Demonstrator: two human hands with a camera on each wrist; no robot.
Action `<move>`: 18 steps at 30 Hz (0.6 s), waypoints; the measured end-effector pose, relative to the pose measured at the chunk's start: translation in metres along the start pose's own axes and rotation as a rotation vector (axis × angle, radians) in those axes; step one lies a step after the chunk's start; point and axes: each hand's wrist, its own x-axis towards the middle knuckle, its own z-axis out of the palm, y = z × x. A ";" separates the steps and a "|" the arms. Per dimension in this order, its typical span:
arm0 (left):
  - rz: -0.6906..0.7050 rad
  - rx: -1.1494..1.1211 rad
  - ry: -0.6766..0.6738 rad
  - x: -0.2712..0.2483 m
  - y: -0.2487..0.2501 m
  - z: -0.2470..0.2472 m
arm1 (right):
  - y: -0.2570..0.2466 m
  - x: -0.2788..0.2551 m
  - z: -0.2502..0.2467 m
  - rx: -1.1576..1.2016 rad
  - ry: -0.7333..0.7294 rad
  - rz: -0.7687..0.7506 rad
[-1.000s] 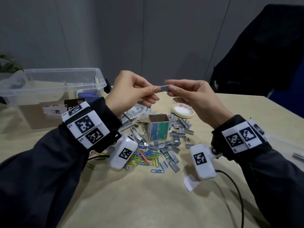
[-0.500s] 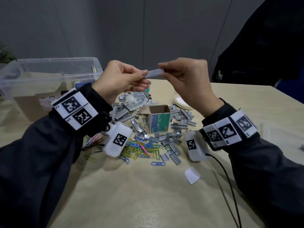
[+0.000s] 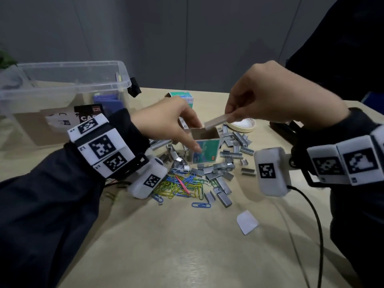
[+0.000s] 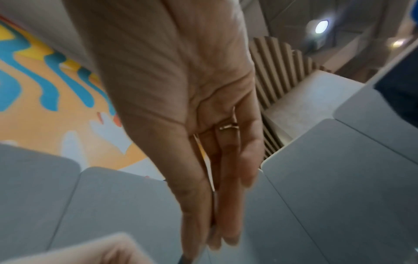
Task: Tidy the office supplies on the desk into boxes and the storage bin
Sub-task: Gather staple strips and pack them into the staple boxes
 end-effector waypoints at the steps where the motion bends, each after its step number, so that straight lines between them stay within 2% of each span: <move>1: 0.012 0.039 0.034 0.000 0.000 0.002 | -0.005 -0.002 -0.001 -0.029 -0.010 -0.003; 4: 0.029 0.101 0.087 0.000 0.001 0.005 | -0.018 -0.005 0.000 -0.100 -0.041 -0.023; 18: 0.078 0.192 0.046 -0.006 0.011 0.012 | -0.030 -0.016 0.014 -0.288 -0.110 -0.004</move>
